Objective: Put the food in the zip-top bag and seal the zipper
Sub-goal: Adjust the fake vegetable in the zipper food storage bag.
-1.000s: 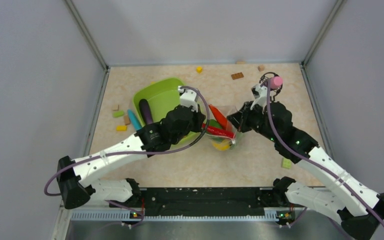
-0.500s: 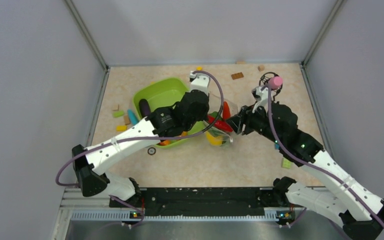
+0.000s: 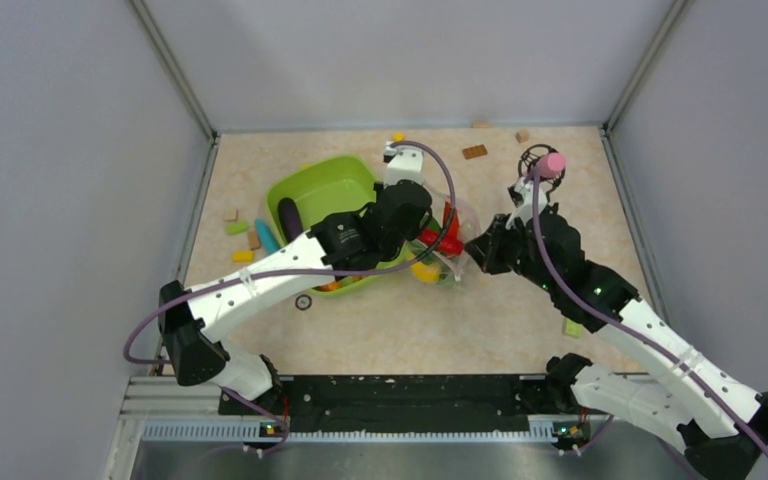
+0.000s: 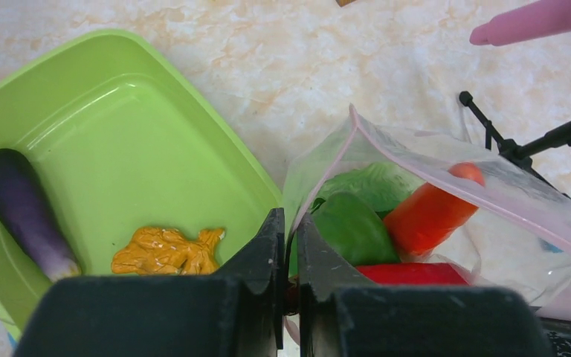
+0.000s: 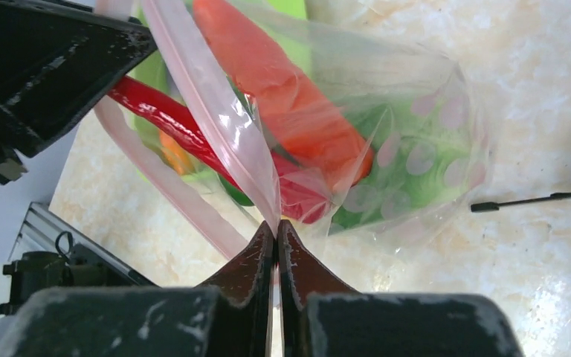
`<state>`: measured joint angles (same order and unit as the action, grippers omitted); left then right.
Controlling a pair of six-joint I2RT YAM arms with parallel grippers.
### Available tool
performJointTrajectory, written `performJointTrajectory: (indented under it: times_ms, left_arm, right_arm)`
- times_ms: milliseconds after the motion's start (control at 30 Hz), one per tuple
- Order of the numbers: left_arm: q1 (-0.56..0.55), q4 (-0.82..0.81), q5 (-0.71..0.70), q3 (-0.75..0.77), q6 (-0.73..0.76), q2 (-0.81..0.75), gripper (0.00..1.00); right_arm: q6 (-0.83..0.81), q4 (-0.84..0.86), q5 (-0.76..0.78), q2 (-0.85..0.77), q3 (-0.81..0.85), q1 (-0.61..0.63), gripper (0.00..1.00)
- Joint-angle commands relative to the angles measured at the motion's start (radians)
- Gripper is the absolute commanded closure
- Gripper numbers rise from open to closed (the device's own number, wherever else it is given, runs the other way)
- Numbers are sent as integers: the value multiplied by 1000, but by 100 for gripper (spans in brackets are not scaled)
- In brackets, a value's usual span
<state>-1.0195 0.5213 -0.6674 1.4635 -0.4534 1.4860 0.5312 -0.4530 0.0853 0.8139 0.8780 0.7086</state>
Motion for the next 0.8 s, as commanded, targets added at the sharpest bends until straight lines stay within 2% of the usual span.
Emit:
performJointTrajectory:
  times_ms: [0, 167, 267, 400, 567, 633, 667, 700, 767]
  left_arm:
    - [-4, -85, -138, 62, -26, 1, 100]
    - [-9, -132, -245, 95, -17, 34, 100]
    - [-44, -145, -309, 154, 50, 84, 100]
    - [-94, -145, -446, 209, 121, 149, 100]
    - [-117, -159, -252, 191, 114, 139, 100]
    - [-151, -188, -241, 186, 156, 139, 99]
    - [-165, -199, -236, 187, 184, 143, 90]
    - [-176, -204, -219, 188, 206, 144, 76]
    - [-180, -195, -142, 191, 212, 139, 43]
  right_arm:
    - [34, -7, 26, 12, 24, -5, 100]
    - [28, -28, -53, 26, 83, -6, 100]
    - [40, 10, -118, 23, 93, -6, 100]
    - [93, 50, -101, 16, 121, -6, 100]
    - [143, 87, 20, 19, 145, -5, 100]
    - [153, 93, 50, 24, 148, -6, 100]
    - [155, 98, 52, 26, 147, -5, 100]
    - [155, 103, 48, 28, 147, -6, 100]
    - [155, 113, 43, 28, 143, -5, 100]
